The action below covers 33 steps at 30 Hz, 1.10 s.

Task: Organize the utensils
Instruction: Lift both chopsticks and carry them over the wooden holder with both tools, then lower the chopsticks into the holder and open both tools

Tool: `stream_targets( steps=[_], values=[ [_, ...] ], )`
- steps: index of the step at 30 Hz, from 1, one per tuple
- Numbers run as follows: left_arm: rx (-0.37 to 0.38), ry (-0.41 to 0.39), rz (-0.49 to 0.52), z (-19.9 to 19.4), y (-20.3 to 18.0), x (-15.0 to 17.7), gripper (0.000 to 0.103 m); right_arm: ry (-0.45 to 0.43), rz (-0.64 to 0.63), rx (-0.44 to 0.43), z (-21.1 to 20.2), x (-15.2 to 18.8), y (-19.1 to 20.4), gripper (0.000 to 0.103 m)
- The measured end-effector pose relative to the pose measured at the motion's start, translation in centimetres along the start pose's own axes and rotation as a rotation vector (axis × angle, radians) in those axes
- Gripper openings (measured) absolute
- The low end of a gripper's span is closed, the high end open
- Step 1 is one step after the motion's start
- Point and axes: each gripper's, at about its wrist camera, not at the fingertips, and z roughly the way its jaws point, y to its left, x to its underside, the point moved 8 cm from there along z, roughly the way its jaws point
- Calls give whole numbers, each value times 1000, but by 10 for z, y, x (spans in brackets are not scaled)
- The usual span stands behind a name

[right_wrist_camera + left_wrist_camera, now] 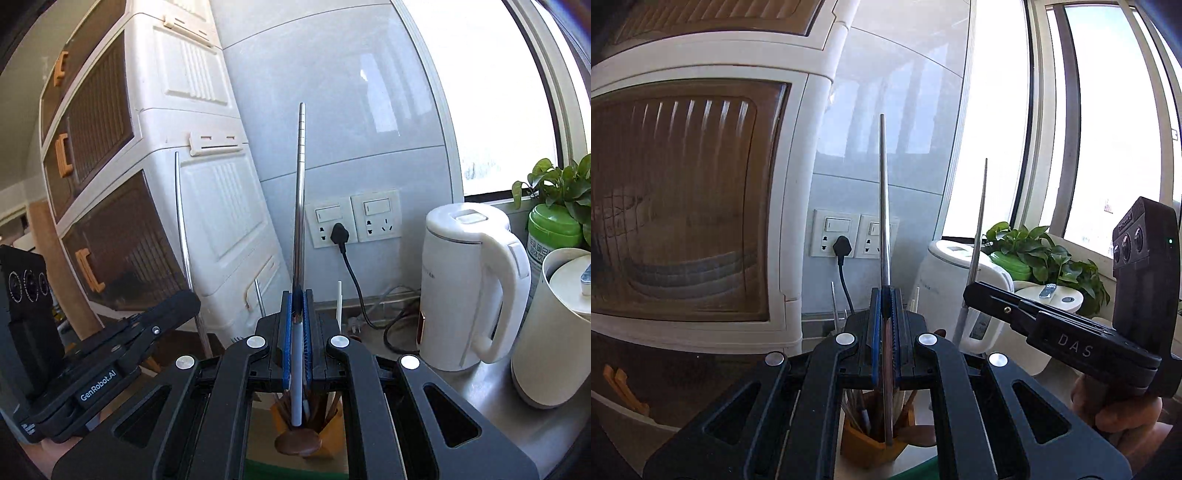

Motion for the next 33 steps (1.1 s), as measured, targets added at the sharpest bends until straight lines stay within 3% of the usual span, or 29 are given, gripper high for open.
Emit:
stream_targets(
  steps=[10, 25, 33],
  values=[
    [17, 3, -21, 57, 14, 44, 4, 49, -10, -80, 52, 43, -18, 6],
    [23, 35, 55, 65, 15, 97, 4, 149, -135, -96, 61, 92, -18, 6],
    [32, 70, 63, 68, 14, 109, 6, 199, -126, -112, 59, 106, -25, 7]
  ],
)
